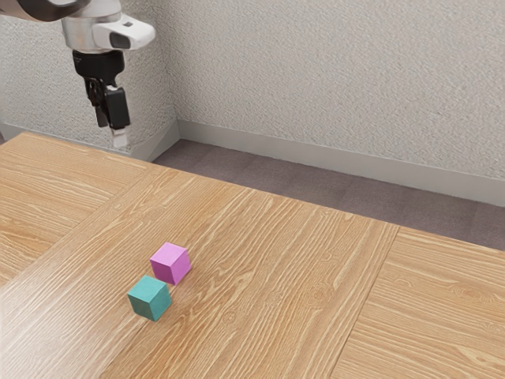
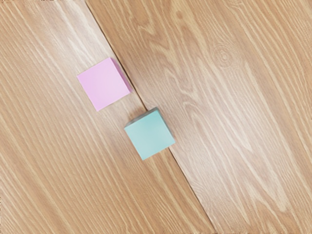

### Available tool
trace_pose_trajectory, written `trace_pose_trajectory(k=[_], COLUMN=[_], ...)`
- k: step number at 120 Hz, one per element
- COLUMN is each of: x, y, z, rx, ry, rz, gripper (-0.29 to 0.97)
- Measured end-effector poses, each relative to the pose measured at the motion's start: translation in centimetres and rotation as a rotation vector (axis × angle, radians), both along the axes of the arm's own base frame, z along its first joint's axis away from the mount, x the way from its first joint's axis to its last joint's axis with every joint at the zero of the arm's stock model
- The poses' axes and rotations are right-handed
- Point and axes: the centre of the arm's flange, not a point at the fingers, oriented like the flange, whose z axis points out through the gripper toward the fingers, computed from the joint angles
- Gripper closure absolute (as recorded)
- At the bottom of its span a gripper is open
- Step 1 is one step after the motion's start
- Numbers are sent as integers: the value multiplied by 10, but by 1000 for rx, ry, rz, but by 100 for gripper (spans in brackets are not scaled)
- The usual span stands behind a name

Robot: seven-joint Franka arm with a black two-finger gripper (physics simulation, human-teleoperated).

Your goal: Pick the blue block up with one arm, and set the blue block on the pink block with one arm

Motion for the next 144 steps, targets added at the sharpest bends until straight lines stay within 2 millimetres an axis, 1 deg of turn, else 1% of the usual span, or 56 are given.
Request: trace_pose_trajectory(k=[33, 40, 41, 43, 46, 48, 51, 53, 56, 59, 63, 65, 69, 73, 79, 83, 85, 89, 93, 97, 103, 109, 113, 117, 122, 129, 133, 136, 144], x=[1, 0, -1, -6, -17, -26, -41, -49, -60, -72, -87, -95, -112, -126, -142, -145, -145, -150, -157, -158, -161, -165, -165, -165, -163, -158, -153, -151, -145], y=[1, -2, -2, -4, -10, -15, -22, -27, -34, -37, -40, -39, -30, -23, -14, -9, -9, -16, -20, -24, -27, -44, -64, -82, -97, -110, -107, -101, -66], z=[-2, 2, 4, 28, 70, 91, 114, 122, 129, 130, 125, 119, 99, 79, 31, -4, -21, -47, -65, -84, -129, -172, -194, -209, -222, -233, -236, -241, -260], rx=[-8, -8, -7, -4, 0, 2, 7, 10, 15, 23, 34, 41, 55, 62, 56, 48, 45, 59, 94, 116, 105, 116, 132, 141, 140, 139, 127, 113, 97], ry=[10, 3, 0, -45, -124, -163, -202, -214, -220, -212, -193, -176, -127, -83, -3, 51, 76, 98, 86, 82, 107, 110, 95, 76, 49, 8, -7, -11, -7], rz=[-63, -74, -76, -81, -93, -101, -108, -115, -119, -113, -98, -82, -29, 17, 86, 123, 134, 163, 246, 315, 392, 414, 408, 401, 399, 417, 442, 466, 565], gripper=[0, 0, 0, 0, 0, 0, 0, 0, 0, 0, 0, 0, 0, 0, 0, 0, 0, 0, 0, 0, 0, 0, 0, 0, 0, 0, 0, 0, 0])
